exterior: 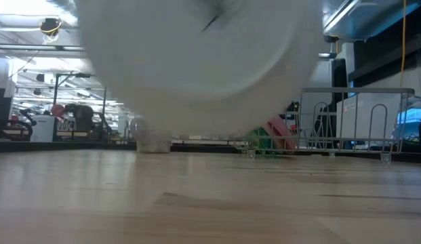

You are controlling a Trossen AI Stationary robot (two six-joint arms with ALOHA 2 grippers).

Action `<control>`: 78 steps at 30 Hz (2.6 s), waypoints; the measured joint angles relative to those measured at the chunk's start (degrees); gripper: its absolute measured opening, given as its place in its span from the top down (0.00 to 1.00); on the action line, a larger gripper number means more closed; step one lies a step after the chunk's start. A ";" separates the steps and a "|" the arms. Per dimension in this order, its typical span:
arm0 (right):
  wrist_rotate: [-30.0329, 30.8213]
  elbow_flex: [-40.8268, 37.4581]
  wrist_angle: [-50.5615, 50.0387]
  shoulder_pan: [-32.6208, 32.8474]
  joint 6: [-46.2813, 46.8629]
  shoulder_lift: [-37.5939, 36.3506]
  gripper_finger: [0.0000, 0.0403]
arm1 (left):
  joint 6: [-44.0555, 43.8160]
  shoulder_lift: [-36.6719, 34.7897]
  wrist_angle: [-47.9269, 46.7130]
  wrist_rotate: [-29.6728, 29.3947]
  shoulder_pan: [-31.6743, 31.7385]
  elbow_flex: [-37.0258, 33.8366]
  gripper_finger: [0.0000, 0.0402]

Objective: Sort dishes
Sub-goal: Put the white plate into the dish rack

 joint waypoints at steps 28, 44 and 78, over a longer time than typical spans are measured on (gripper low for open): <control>17.75 -0.04 -2.33 0.00 3.90 -26.95 0.57 | -21.05 4.34 40.14 5.27 40.76 3.79 0.97; 18.40 -4.37 -4.16 0.00 3.86 -26.99 0.57 | -31.85 18.03 46.58 4.98 49.62 3.79 0.99; 14.36 -9.31 -7.85 0.00 4.60 -28.39 0.57 | -31.55 17.33 42.31 4.29 50.72 3.82 0.98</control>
